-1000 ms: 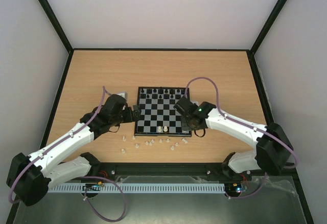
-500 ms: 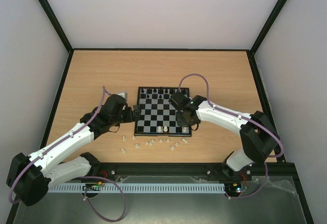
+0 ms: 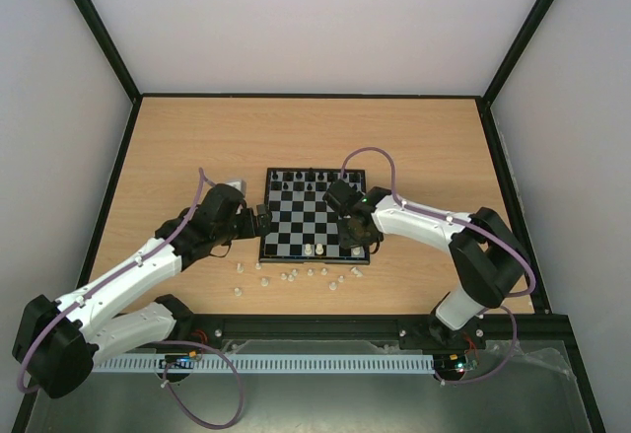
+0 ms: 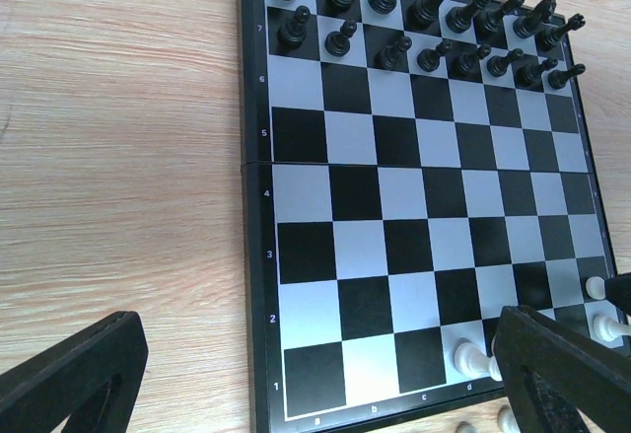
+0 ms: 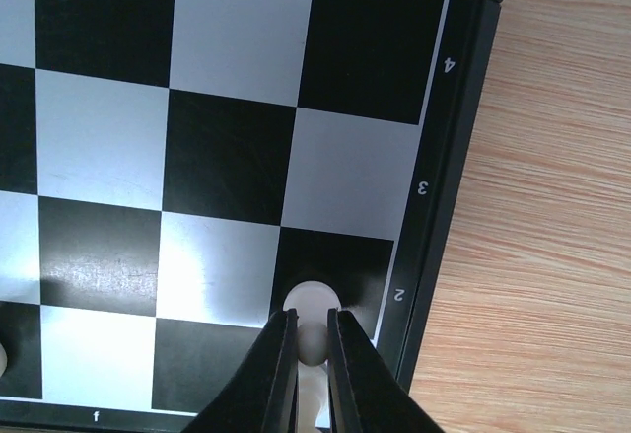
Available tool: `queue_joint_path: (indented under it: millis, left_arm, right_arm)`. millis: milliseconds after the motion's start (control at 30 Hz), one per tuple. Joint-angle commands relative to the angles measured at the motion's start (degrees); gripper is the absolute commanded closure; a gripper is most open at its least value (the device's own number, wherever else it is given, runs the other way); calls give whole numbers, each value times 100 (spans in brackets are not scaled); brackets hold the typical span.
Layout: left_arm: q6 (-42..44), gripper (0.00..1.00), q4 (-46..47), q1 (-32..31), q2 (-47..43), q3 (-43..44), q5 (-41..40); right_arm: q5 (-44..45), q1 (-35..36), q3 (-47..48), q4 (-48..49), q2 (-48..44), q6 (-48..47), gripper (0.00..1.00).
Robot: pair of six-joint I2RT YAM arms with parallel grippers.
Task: Set up the chess pieces on the board
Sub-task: Place the chess piece on the chessboard, then pick up the chess piece at the center of the board.
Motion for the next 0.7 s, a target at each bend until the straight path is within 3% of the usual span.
queue_joint_path:
  millis: [0, 100, 333, 533, 667]
  left_arm:
    - [17, 0, 36, -23, -37, -78, -14]
    - [17, 0, 41, -23, -32, -77, -25]
    - [21, 1, 45, -23, -7, -66, -23]
    - [19, 0, 31, -18, -1, -15, -56]
    - [18, 1, -11, -14, 9, 23, -92]
  right_arm:
    - [-10, -58, -91, -87, 88, -55, 92]
    - [9, -74, -89, -116, 72, -67, 89]
    - [63, -67, 79, -337, -252, -68, 68]
    - [77, 24, 320, -661, -942, -117, 65]
    - [64, 471, 314, -923, -1239, 43, 64]
